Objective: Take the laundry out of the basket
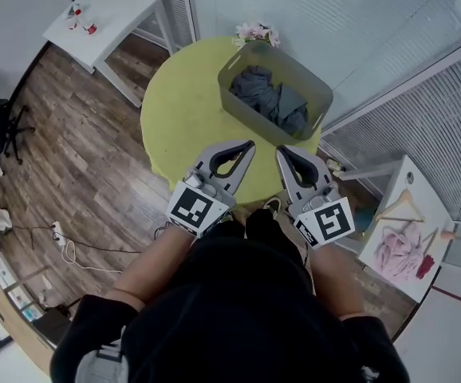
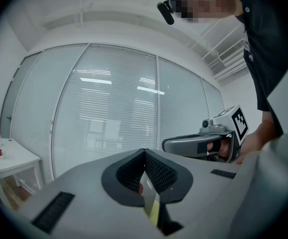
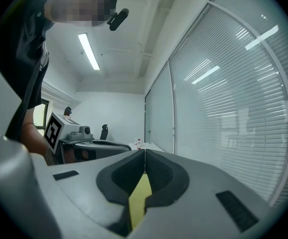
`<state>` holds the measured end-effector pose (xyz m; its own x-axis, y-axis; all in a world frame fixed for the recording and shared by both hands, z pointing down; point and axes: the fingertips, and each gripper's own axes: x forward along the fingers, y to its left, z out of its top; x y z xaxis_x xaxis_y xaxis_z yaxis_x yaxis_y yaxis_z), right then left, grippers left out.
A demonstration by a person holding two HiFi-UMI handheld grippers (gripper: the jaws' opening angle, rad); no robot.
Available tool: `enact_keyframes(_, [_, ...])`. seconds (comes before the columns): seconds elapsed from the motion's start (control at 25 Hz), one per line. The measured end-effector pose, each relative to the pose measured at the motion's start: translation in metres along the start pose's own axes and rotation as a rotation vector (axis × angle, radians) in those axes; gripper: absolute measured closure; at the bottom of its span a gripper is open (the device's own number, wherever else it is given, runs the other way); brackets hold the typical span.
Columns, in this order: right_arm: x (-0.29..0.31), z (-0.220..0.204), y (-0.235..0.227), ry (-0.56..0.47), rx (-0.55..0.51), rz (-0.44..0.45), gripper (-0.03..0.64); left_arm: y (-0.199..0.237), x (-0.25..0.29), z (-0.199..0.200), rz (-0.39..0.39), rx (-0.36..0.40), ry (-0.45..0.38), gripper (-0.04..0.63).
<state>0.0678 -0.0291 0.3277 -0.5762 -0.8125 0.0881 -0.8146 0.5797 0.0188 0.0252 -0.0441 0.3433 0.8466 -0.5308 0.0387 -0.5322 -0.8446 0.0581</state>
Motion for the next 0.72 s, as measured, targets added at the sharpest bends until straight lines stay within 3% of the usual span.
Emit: enact_keyframes(0.72, [0.045,-0.021,-0.083,0.049,0.003,0.062,0.594,0.046,0.069,-0.012,0.066,0.009,0.005,0.592])
